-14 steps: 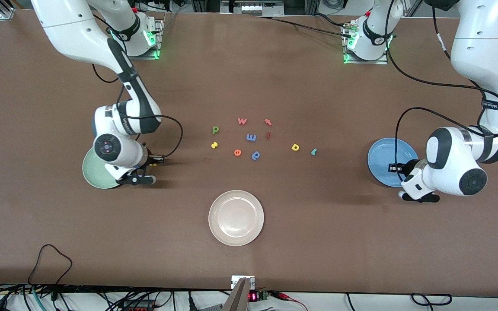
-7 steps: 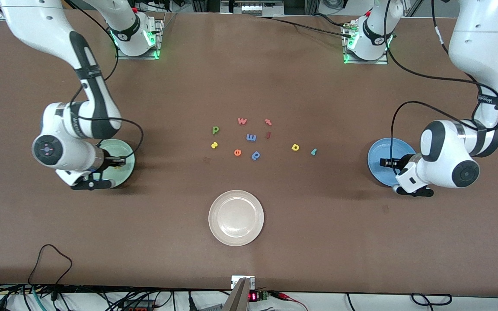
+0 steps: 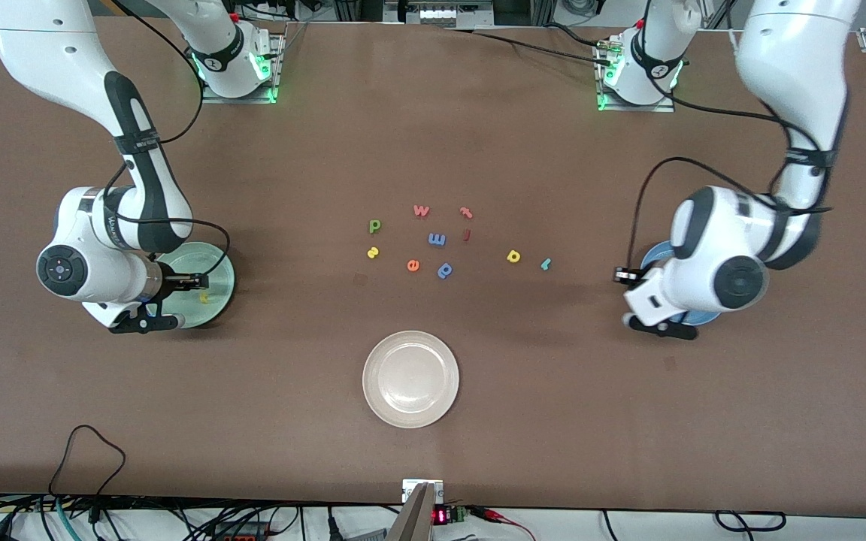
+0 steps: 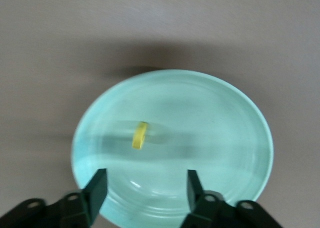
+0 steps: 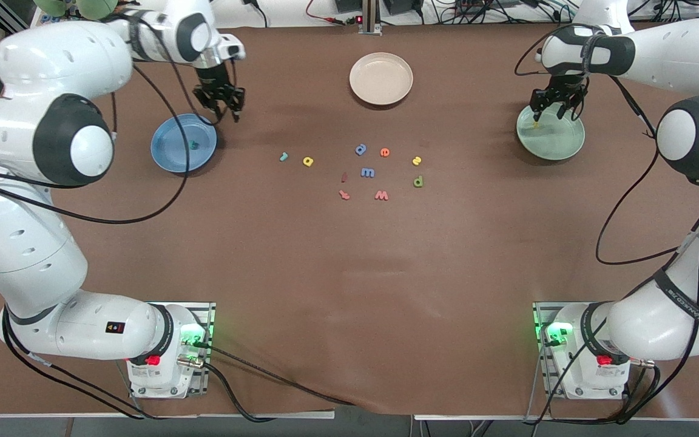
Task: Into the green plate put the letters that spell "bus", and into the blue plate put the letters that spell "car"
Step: 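Drop the yellow u on green plate while the left gripper drops cyan letter, then grasp yellow 2 with the right gripper while the left gripper grasps cyan piece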
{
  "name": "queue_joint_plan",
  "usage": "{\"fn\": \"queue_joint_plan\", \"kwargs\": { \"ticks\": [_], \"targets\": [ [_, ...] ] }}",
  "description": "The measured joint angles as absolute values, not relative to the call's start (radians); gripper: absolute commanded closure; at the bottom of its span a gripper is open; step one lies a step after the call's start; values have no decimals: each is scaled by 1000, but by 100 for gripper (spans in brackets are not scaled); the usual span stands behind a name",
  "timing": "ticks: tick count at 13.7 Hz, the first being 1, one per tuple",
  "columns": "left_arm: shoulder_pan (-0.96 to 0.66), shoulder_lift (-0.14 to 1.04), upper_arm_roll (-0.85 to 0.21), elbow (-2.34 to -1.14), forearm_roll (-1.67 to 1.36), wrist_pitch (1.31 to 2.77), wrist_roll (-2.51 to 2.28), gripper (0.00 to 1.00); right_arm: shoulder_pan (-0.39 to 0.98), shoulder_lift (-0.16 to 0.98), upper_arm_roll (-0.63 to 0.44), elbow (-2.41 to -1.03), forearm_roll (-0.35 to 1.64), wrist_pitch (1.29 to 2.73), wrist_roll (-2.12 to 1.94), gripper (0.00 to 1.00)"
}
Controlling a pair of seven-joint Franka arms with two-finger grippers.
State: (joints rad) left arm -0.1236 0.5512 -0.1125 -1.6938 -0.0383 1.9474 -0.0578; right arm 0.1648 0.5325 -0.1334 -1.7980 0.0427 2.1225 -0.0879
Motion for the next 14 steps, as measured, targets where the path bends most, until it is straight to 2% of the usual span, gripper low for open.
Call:
{"fn": "queue_joint_plan", "kwargs": {
  "ticks": [3,7,14],
  "targets": [
    [-193,608,-114,-1694,-48,2017,-110,53,234,496,-108,-1792,83,2083,19,9],
    [-230,654,-115,-1694,-53,2084,-163,54,396,483,-87,-1795,129,2080,283,9],
    [-275,678,-134,-1720,-86,2118,-192,54,601,558,-81,-1805,169,2227,631,12]
  ]
}}
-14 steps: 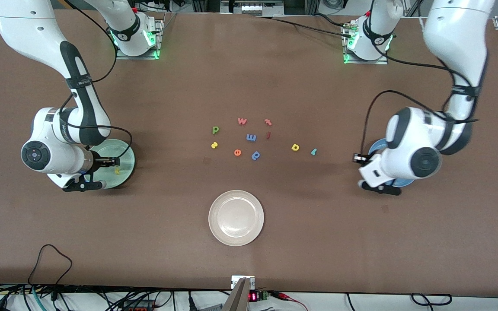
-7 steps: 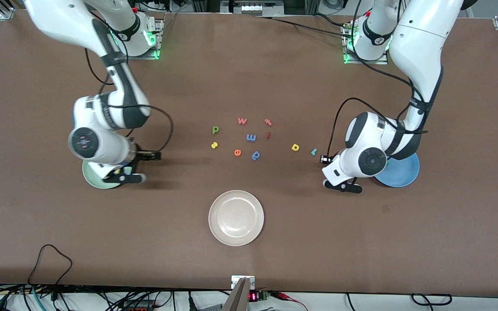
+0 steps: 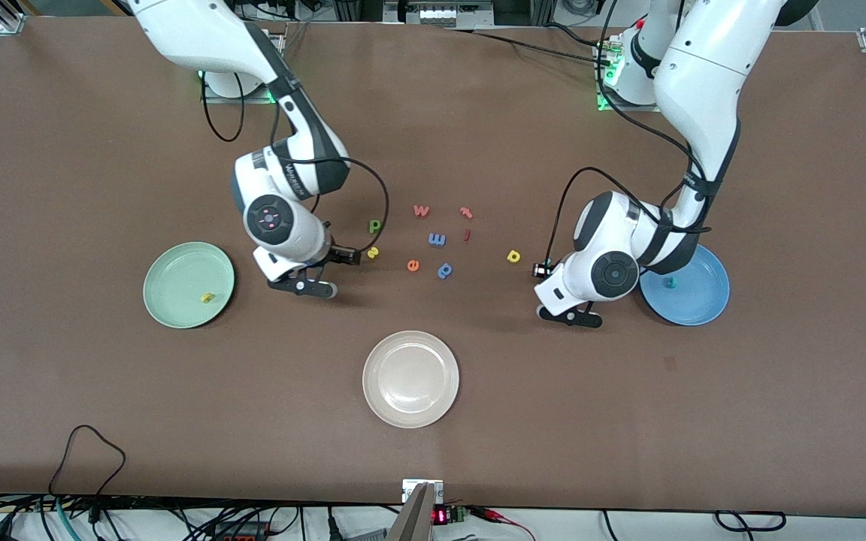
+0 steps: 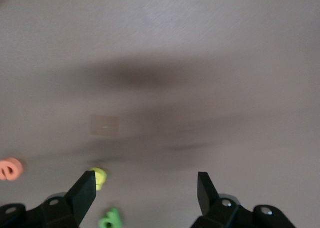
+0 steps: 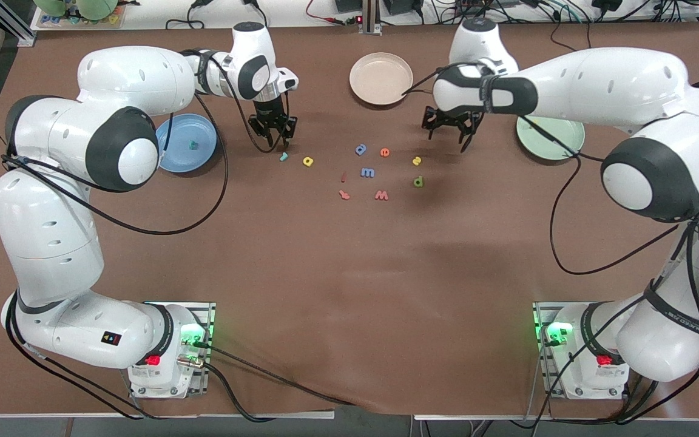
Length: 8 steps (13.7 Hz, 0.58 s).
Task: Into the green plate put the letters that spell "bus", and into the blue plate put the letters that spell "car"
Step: 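Grasp yellow 2 with the right gripper while the left gripper grasps cyan piece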
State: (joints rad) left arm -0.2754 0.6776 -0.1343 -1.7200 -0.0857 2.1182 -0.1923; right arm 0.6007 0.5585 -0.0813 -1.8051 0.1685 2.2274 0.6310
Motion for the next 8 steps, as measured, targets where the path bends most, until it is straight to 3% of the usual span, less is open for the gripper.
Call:
{"fn": "queue_joint_plan", "kwargs": {
  "ticks": [4,8],
  "targets": [
    [-274,669,-142,-1777,-86,2174,-192,55,669,601,-81,-1805,169,2327,847,20],
    [-274,651,-146,-1812,-86,2196,-192,55,693,636,-81,-1803,172,2393,981,37]
  ]
}}
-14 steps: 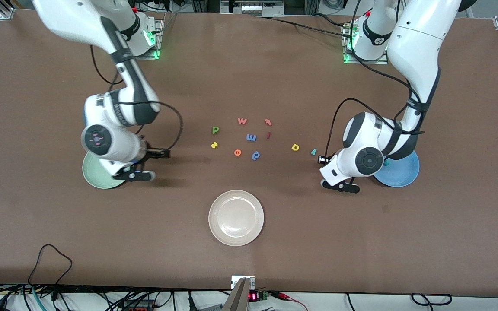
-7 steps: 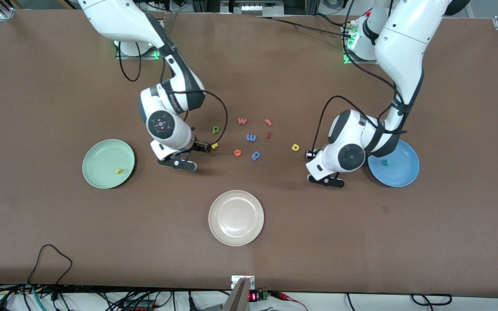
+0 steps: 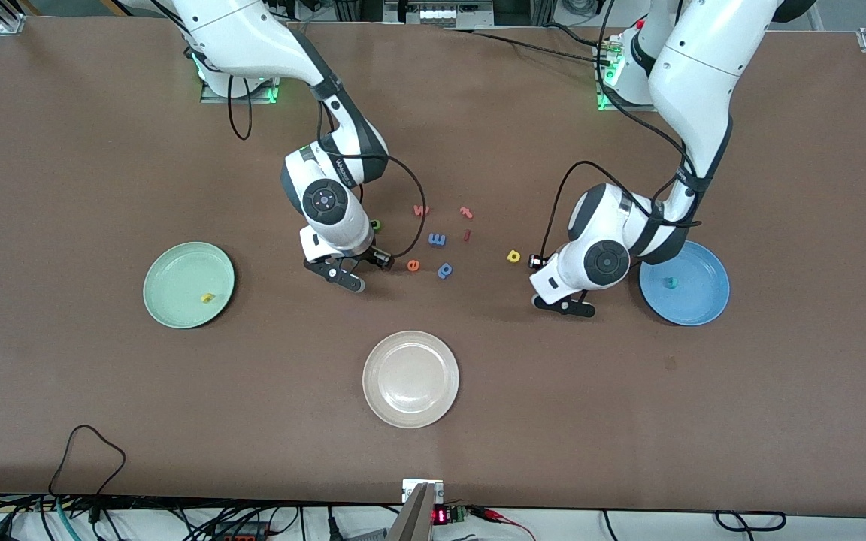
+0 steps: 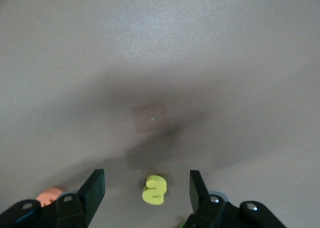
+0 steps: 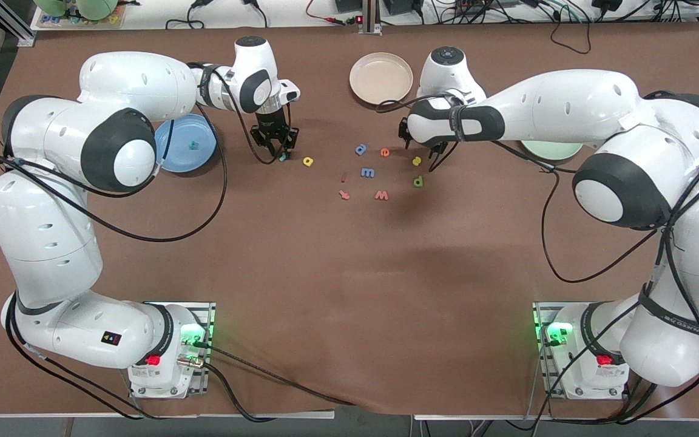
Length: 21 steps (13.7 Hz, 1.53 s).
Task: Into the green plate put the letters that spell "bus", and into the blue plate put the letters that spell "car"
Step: 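Grasp yellow 2 with the right gripper while the left gripper grasps cyan piece, then drop the yellow 2 on green plate while the left gripper drops cyan piece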
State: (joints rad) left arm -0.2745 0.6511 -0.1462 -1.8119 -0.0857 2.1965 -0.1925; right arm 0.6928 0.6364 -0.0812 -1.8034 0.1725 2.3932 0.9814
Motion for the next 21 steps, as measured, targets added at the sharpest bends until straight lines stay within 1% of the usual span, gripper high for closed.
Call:
{"fn": "queue_joint_plan", "kwargs": {
  "ticks": [2,3,4,7,9,10,12,13,17,19,21],
  "targets": [
    [-275,647,-153,-1823,-86,2207,-192,55,701,655,-81,-1792,174,2406,1021,43],
    [-275,645,-155,-1827,-86,2211,-192,55,705,661,-81,-1785,174,2407,1028,43],
    [-275,643,-155,-1830,-86,2215,-192,58,708,664,-81,-1781,175,2407,1034,44],
    [-276,639,-157,-1838,-86,2219,-192,73,709,665,-81,-1779,175,2407,1037,44],
    [-280,637,-162,-1840,-86,2219,-192,84,709,665,-81,-1779,175,2407,1037,43],
    [-284,637,-162,-1841,-86,2220,-192,87,710,665,-81,-1779,175,2407,1037,43],
    [-288,633,-163,-1842,-86,2220,-192,97,712,665,-81,-1779,175,2398,1037,43],
    [-289,632,-163,-1843,-86,2220,-192,100,713,665,-81,-1779,175,2391,1037,43],
    [-276,623,-159,-1845,-86,2219,-192,100,716,665,-82,-1779,175,2345,1037,43],
    [-224,596,-151,-1844,-86,2190,-189,100,716,665,-83,-1778,175,2338,1037,44],
    [-116,542,-145,-1842,-85,2124,-134,100,716,665,-83,-1778,175,2336,1037,51]
  ]
}}
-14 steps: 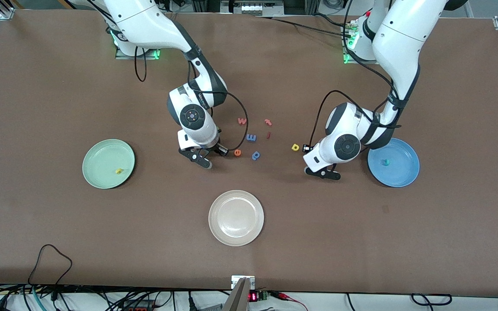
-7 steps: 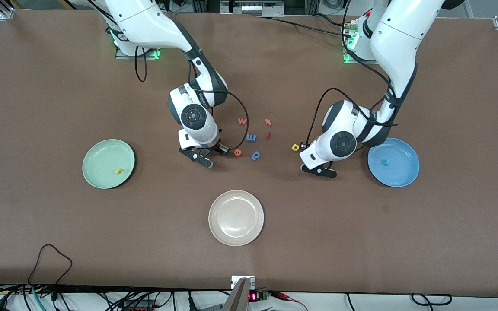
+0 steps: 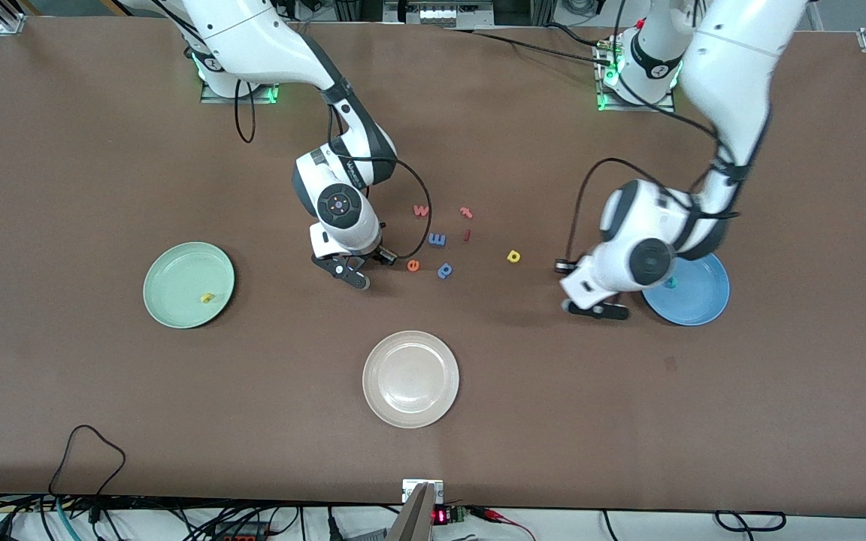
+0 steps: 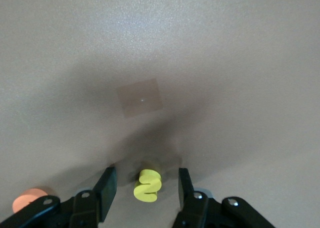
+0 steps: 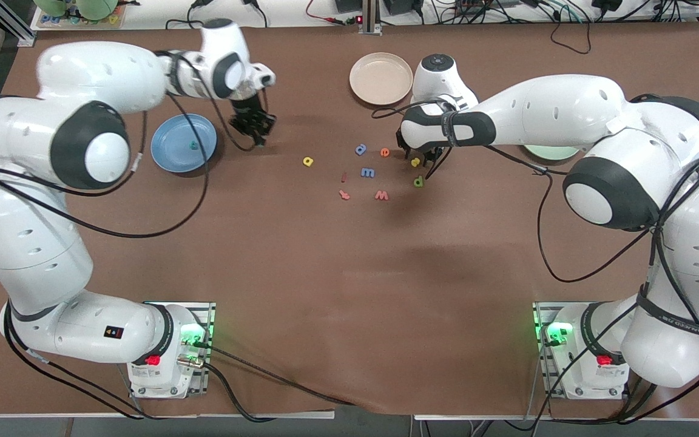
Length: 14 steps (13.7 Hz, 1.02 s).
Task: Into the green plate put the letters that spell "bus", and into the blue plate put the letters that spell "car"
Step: 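Drop the yellow 2 on green plate while the left gripper drops cyan piece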
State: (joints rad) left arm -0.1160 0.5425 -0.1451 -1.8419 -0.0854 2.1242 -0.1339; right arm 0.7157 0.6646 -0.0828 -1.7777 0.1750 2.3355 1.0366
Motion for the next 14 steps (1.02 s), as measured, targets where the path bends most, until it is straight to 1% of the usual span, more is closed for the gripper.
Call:
{"fn": "queue_joint_plan", "kwargs": {
  "ticks": [2,4,5,7,8,9,11,12,13,14],
  "targets": [
    [8,501,-142,-1843,-85,2061,-44,100,716,665,-83,-1777,175,2335,1037,63],
    [99,489,-141,-1849,-60,2038,27,99,716,664,-83,-1775,175,2335,1037,68],
    [125,490,-141,-1857,-36,2038,37,99,716,664,-83,-1775,175,2335,1037,70],
    [141,494,-141,-1880,-18,2039,43,98,717,664,-83,-1775,175,2334,1036,79],
    [140,495,-144,-1890,-17,2041,43,94,717,664,-83,-1774,175,2334,1036,85],
    [139,497,-146,-1897,-16,2042,43,81,717,664,-83,-1774,175,2334,1036,91],
    [139,502,-147,-1903,-15,2043,43,71,717,664,-83,-1773,175,2333,1036,96],
    [139,506,-146,-1903,-10,2045,43,71,717,664,-83,-1773,175,2333,1033,98],
    [140,510,-146,-1902,8,2051,43,69,717,664,-84,-1773,175,2333,1023,98],
    [141,512,-146,-1897,32,2055,43,55,716,664,-86,-1773,175,2332,1010,99]
  ]
}}
